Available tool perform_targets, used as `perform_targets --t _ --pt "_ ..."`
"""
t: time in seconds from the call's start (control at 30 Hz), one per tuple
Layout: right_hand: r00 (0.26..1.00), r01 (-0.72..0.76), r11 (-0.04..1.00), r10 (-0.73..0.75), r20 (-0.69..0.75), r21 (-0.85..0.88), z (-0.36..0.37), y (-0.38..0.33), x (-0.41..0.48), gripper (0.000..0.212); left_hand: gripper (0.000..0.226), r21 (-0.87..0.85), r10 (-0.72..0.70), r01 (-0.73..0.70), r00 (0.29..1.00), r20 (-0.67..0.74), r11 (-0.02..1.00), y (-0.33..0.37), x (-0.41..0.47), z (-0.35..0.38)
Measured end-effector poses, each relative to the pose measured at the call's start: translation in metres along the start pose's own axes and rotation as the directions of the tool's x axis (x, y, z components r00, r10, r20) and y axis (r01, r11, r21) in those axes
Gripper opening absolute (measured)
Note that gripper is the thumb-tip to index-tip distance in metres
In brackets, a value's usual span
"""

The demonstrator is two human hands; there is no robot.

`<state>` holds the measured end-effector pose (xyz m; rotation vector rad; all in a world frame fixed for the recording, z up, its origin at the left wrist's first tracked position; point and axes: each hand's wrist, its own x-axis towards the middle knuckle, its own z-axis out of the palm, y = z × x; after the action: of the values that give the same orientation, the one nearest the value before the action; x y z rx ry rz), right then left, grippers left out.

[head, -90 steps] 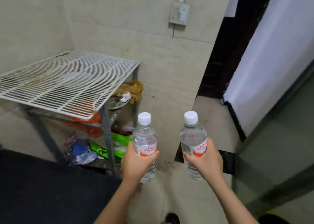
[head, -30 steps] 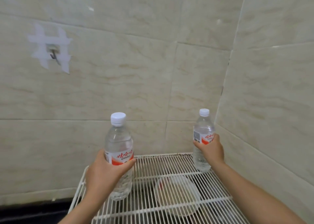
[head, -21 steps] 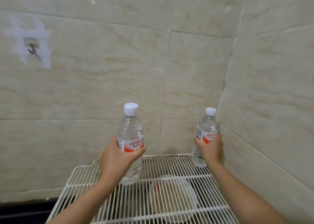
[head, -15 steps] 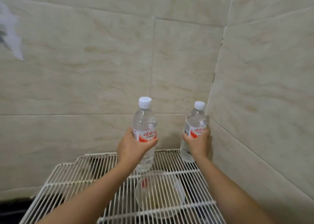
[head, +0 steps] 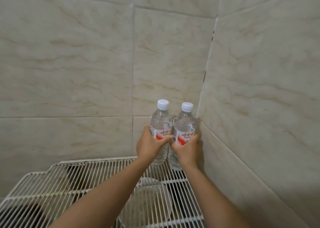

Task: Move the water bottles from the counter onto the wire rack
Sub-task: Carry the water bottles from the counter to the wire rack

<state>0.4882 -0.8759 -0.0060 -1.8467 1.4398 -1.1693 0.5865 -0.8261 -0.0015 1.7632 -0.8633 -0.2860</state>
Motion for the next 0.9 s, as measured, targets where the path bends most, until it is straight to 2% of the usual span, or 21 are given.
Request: perform_targets --t 0.13,0.33,0.43,0.53,0.67,0.77,0.9 --pt "0.999 -0.023 1.000 0.022 0.042 0.011 -0.001 0.003 0.001 0.079 0.067 0.099 0.083 -0.096 0.989 0.125 0.990 -0.002 -0.003 -0.007" --pt "0.987 -0.070 0.994 0.058 0.148 0.082 -0.001 0.007 -0.005 0.082 0.057 0.099 0.031 -0.036 0.998 0.056 0.994 -0.006 -0.007 -0.007" --pt "0.982 -0.037 0.999 0.034 0.188 0.012 -0.007 0.011 -0.009 0.091 0.058 0.115 0.031 -0.037 0.998 0.051 0.993 -0.002 -0.010 -0.005" --pt "0.981 -0.036 0.999 0.042 0.188 -0.036 -0.017 0.015 -0.022 0.101 0.059 0.038 -0.006 0.003 0.996 0.085 0.999 -0.001 -0.011 -0.009" --pt "0.997 0.044 0.998 -0.046 0.068 0.040 -0.033 0.014 -0.043 0.081 0.077 0.087 -0.068 0.057 0.989 0.131 0.995 -0.009 -0.019 -0.020" --pt "0.982 0.189 0.981 -0.189 -0.001 0.030 -0.040 0.007 -0.062 0.063 0.088 0.168 -0.079 0.065 0.994 0.078 0.984 -0.018 -0.034 -0.041" --pt "0.913 0.398 0.917 -0.393 0.106 -0.033 -0.030 -0.010 -0.092 0.046 0.075 0.310 -0.022 0.029 0.999 -0.028 0.950 -0.032 -0.062 -0.097"
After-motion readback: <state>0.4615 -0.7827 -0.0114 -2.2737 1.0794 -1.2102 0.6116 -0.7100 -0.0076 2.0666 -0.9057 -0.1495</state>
